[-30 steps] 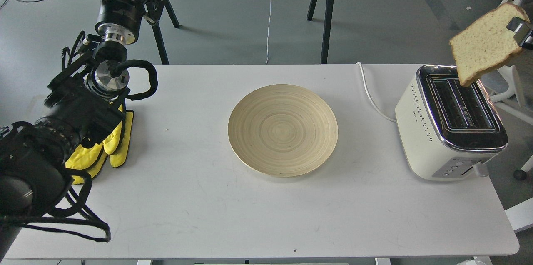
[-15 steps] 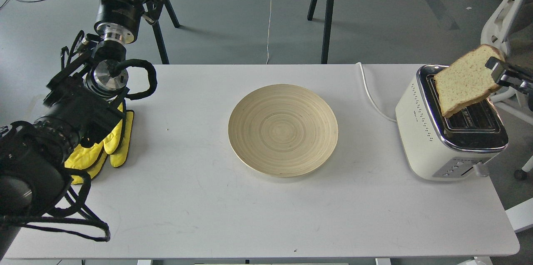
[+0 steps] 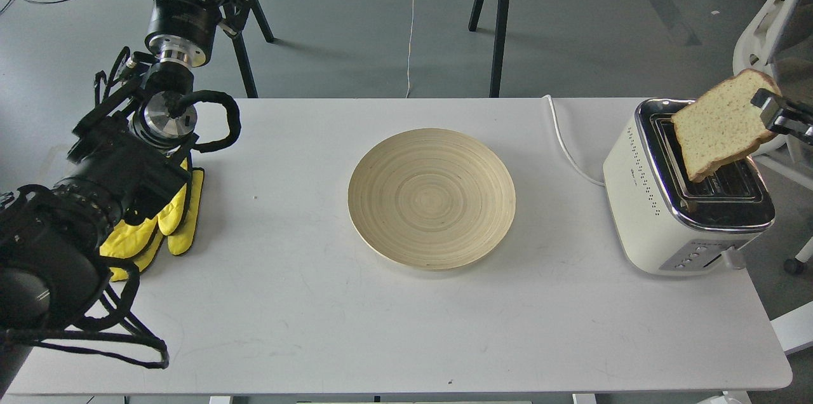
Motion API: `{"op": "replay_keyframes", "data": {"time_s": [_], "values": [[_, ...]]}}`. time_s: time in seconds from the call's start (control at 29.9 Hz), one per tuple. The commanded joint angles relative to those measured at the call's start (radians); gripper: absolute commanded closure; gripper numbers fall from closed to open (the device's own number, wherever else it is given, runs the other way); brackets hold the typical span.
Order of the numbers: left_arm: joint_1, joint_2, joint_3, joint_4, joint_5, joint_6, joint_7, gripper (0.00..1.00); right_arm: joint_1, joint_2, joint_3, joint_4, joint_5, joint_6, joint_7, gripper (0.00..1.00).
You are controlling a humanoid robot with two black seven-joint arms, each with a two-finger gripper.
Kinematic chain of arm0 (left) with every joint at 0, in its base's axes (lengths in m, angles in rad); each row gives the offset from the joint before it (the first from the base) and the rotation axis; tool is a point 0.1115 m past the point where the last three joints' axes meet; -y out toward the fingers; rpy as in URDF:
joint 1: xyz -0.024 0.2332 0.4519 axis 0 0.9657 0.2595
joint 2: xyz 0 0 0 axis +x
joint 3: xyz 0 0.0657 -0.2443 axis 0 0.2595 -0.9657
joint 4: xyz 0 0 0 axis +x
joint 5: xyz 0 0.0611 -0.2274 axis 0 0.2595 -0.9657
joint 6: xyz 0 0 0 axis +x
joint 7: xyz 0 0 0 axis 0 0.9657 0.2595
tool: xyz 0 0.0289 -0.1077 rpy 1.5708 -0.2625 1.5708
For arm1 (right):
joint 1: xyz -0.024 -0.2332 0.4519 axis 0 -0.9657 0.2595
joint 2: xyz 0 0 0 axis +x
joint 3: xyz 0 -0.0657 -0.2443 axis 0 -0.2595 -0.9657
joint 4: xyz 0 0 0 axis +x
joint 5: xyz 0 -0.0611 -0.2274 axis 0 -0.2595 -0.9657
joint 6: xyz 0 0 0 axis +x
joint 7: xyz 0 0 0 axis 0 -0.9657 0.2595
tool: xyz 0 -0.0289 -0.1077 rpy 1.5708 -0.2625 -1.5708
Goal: Put bread in toaster with right arm
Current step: 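Open the right gripper and withdraw it upward from the toaster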
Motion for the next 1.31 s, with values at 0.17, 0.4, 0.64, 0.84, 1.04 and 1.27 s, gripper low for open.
{"op": "replay_keyframes", "data": {"time_s": [0.17,0.4,0.64,0.84,1.04,1.27], "values": [[0.000,0.000,0.000,0.000,0.000,0.000,0.000,0.00,-0.009,0.013,-0.007,0.000,0.001,0.001,-0.001,1.00],[0.000,0.000,0.000,0.000,0.000,0.000,0.000,0.00,-0.040,0.037,-0.007,-0.010,-0.004,0.001,-0.001,0.99],[0.000,0.000,0.000,0.000,0.000,0.000,0.000,0.00,-0.043,0.091,-0.002,-0.036,-0.004,-0.001,-0.001,0.67],[0.000,0.000,0.000,0.000,0.000,0.000,0.000,0.00,-0.043,0.122,0.015,-0.039,0.004,-0.002,-0.001,0.34],[0.000,0.000,0.000,0.000,0.000,0.000,0.000,0.00,-0.043,0.169,0.159,-0.046,0.037,-0.040,0.012,0.04],[0.000,0.000,0.000,0.000,0.000,0.000,0.000,0.00,-0.043,0.333,0.357,-0.135,0.404,-0.022,0.012,0.01]]}}
